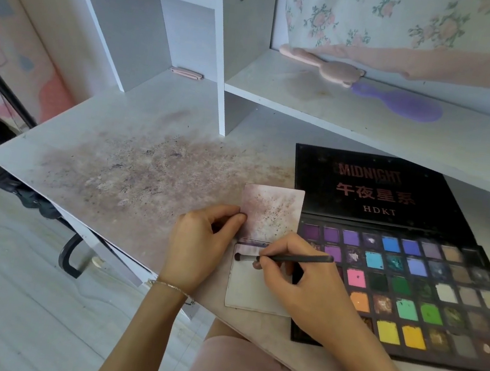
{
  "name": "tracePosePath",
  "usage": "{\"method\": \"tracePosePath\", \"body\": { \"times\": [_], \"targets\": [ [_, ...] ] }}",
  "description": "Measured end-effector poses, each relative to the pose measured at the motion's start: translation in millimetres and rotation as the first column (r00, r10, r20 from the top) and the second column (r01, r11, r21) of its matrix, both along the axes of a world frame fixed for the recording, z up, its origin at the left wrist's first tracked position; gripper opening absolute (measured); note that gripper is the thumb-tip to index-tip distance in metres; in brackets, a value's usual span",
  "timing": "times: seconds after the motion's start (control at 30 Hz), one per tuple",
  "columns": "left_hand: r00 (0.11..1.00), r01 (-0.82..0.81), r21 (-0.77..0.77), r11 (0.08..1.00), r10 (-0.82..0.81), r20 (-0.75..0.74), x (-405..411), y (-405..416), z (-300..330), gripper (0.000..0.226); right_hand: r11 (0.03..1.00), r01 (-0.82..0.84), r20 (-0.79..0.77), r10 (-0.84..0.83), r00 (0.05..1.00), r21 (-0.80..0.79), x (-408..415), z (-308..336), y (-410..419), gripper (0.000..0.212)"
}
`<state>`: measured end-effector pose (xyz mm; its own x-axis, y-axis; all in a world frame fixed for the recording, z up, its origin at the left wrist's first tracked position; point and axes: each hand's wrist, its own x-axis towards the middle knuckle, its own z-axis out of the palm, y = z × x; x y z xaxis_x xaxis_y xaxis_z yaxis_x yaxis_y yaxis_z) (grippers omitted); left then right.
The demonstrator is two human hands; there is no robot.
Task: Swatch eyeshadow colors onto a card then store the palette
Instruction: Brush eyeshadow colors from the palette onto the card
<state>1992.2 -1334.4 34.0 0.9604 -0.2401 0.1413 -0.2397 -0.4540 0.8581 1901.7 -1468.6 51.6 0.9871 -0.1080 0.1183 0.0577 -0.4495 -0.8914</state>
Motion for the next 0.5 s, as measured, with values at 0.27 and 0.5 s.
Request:
{"method": "tracePosePath", "body": {
  "times": [0.27, 0.5],
  "targets": [
    [1.0, 0.004, -0.001, 1.0, -0.004, 0.011, 0.3, -0.7, 0.0, 0.011, 1.0, 0.004, -0.003, -0.004, 1.0, 0.023, 0.4, -0.8, -0.2, 0.015],
    [1.0, 0.004, 0.002, 1.0, -0.005, 0.014, 0.9, -0.4, -0.5, 0.011, 0.999, 0.015, -0.005, -0.014, 1.0, 0.03, 1.7, -1.2, 0.3, 0.016]
  ]
}}
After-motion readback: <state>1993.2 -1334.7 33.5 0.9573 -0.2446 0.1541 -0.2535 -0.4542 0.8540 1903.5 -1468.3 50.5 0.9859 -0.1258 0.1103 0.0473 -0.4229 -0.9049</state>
